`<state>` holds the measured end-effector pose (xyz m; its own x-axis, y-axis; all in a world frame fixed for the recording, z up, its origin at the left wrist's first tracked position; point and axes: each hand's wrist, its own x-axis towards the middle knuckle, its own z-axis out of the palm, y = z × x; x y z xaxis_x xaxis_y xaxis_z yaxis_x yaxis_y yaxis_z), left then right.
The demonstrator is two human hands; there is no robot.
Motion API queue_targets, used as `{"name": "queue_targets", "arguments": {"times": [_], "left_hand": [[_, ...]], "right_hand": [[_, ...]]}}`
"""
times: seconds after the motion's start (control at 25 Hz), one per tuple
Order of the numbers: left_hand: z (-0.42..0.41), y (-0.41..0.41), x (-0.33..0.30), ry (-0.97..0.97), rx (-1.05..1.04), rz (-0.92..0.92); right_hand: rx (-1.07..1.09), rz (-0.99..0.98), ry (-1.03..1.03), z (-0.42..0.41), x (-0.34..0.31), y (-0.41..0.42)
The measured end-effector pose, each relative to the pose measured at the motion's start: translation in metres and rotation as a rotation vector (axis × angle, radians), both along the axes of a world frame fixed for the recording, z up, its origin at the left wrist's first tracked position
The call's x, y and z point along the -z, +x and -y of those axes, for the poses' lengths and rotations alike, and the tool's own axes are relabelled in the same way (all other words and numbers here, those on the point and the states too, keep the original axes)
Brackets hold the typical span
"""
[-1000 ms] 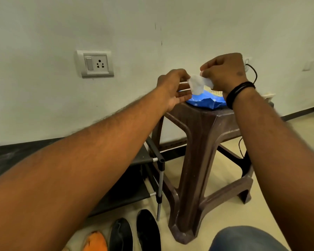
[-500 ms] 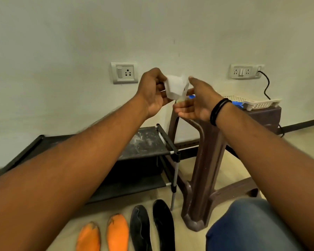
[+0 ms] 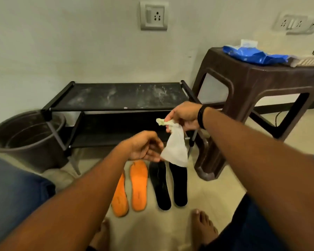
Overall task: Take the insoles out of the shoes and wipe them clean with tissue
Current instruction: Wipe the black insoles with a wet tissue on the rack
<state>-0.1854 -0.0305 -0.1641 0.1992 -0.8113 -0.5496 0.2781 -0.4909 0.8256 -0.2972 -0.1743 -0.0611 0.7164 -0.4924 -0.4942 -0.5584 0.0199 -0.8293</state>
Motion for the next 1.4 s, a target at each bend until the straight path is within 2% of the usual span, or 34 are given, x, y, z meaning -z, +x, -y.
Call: {"name": "queue_targets", "arguments": {"times": [0.12, 0.28, 0.4, 0.44, 0.56, 0.68, 0.76, 0.88, 1.08, 1.2, 1.32, 1.4], "left_hand": [[-0.008, -0.010, 0.076, 0.294, -0.075, 0.271], [-0.022, -0.022, 0.153, 0.469, -0.159, 0.294], [-0.016, -0.031, 0.186, 0.510, -0.223, 0.281], [-0.012, -0.034, 0.196, 0.513, -0.259, 0.282], [0.005, -0.043, 0.224, 0.560, -0.331, 0.389], [0.015, -0.054, 0.236, 0.625, -0.301, 0.541], [0.019, -0.057, 0.243, 0.661, -0.284, 0.549], [0.023, -0.055, 0.251, 0.658, -0.291, 0.438], [0.019, -0.045, 0.226, 0.556, -0.143, 0.354], [0.014, -0.031, 0.192, 0.534, -0.036, 0.446], [0.007, -0.011, 0.149, 0.520, 0.040, 0.652], [0.001, 0.005, 0.110, 0.489, 0.029, 0.809]], "right_hand": [[0.172, -0.037, 0.135, -0.018, 0.102, 0.004], [0.405, -0.168, 0.046, -0.026, 0.206, -0.010], [0.248, -0.400, -0.281, -0.025, 0.251, -0.014], [0.202, -0.451, -0.335, -0.026, 0.264, -0.011], [0.163, -0.543, -0.350, -0.028, 0.297, -0.008], [0.167, -0.605, -0.317, -0.032, 0.320, -0.010], [0.167, -0.623, -0.315, -0.036, 0.327, -0.010], [0.149, -0.669, -0.316, -0.037, 0.331, -0.007], [0.059, -0.700, -0.274, -0.032, 0.315, 0.000], [-0.016, -0.675, -0.331, -0.034, 0.285, 0.007], [-0.093, -0.646, -0.461, -0.031, 0.246, 0.015], [-0.137, -0.549, -0.596, -0.029, 0.207, 0.029]]}}
